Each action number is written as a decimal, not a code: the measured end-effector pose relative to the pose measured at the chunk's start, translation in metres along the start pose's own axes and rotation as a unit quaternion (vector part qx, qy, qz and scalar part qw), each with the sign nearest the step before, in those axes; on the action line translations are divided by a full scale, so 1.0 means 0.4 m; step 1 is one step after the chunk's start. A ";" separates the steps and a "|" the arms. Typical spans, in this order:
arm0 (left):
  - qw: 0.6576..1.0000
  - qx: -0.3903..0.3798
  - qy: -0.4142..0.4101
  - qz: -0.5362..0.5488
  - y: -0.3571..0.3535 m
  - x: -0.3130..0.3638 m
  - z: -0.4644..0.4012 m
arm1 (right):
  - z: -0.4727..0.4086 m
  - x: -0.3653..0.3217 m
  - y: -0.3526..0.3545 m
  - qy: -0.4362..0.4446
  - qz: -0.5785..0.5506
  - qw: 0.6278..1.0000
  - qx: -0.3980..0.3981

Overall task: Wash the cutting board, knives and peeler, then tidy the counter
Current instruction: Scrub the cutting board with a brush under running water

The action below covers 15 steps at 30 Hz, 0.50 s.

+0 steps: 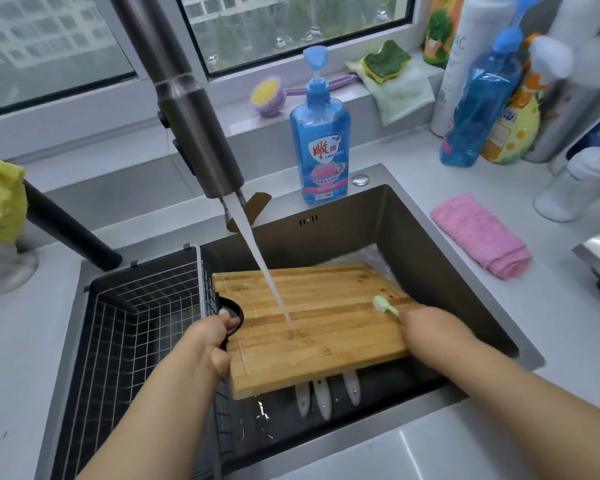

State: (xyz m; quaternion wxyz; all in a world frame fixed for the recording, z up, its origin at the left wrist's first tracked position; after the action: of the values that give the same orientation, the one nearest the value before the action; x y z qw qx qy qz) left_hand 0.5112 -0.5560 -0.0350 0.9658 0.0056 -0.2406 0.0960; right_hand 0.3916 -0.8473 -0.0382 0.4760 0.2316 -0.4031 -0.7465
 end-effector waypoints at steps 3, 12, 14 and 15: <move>1.000 0.007 -0.003 0.008 0.003 0.000 -0.001 | 0.004 0.008 0.012 0.006 0.023 1.000 0.003; 1.000 0.006 -0.011 0.028 0.004 -0.001 0.020 | 0.103 -0.029 0.018 0.064 -0.092 0.993 -0.035; 0.999 0.007 -0.011 0.032 0.004 -0.004 0.023 | 0.103 0.000 0.020 0.034 -0.033 0.998 -0.042; 0.999 0.006 -0.010 0.035 0.004 -0.005 0.024 | 0.112 -0.002 0.016 0.036 -0.032 0.997 -0.060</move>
State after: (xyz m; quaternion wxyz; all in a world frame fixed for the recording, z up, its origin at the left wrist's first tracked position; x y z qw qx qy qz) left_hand 0.5048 -0.5552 -0.0276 0.9593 0.0042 -0.2501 0.1308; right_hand 0.3625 -0.8310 -0.0077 0.4793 0.2423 -0.3326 -0.7752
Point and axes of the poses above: each hand's wrist, its own z-axis away from the middle knuckle, its own y-axis out of the back of the hand, x = y × z, the point moved 7 cm from there along -z, towards the middle knuckle, and after that the axes turned 8 degrees about z, right-handed, at the moved point
